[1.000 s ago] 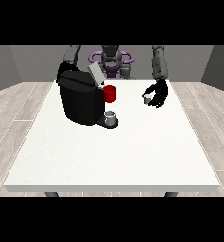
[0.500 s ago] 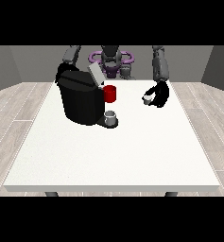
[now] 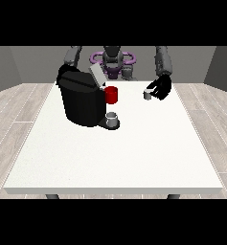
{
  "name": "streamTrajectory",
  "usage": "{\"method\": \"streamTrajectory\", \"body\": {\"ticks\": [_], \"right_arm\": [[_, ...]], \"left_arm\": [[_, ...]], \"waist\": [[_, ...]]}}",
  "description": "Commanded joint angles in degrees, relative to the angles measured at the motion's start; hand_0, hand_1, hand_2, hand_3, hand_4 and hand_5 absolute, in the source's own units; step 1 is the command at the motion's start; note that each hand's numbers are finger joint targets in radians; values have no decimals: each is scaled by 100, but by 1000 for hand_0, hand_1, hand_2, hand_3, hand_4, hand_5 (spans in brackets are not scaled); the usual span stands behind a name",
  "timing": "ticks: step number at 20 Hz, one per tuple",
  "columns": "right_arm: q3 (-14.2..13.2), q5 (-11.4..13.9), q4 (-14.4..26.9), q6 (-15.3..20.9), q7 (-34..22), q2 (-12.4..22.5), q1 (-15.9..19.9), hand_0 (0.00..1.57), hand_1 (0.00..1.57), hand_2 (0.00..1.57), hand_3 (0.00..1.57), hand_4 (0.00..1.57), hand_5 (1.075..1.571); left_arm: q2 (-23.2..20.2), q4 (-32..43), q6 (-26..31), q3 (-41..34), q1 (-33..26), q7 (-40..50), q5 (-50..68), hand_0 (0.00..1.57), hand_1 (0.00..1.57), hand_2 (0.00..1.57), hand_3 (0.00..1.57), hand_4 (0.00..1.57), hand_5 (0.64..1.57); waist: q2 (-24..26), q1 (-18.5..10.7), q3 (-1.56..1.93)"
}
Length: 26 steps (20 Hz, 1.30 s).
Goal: Insert the coffee pod into the coffee machine and close the lid
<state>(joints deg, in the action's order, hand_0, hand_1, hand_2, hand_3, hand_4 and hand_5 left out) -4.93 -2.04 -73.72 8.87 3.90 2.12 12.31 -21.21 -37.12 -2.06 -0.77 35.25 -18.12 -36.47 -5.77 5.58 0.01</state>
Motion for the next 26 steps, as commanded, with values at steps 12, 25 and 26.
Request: {"method": "streamTrajectory", "body": {"ticks": [12,25,26], "right_arm": [[6,-175,150,-304,282,41,76,0,0,0,0,495,1571],[435,157,-288,-42,-130,-101,536,0,0,0,0,514,1571],[243,-60,-378,-316,-287,170,708,0,0,0,0,502,1571]], "left_arm": [[-371,-390,1024,-325,1312,489,127,1252,1252,1329,1292,573,1571],[-632,-199,1104,-790,2675,1191,198,1209,1209,1245,1188,486,1571],[-552,-193,919,-814,2654,1137,196,1239,1239,1262,1198,476,1571]], "waist": [[-29,456,-1],[-433,1044,-1],[-552,1163,-1]]}}
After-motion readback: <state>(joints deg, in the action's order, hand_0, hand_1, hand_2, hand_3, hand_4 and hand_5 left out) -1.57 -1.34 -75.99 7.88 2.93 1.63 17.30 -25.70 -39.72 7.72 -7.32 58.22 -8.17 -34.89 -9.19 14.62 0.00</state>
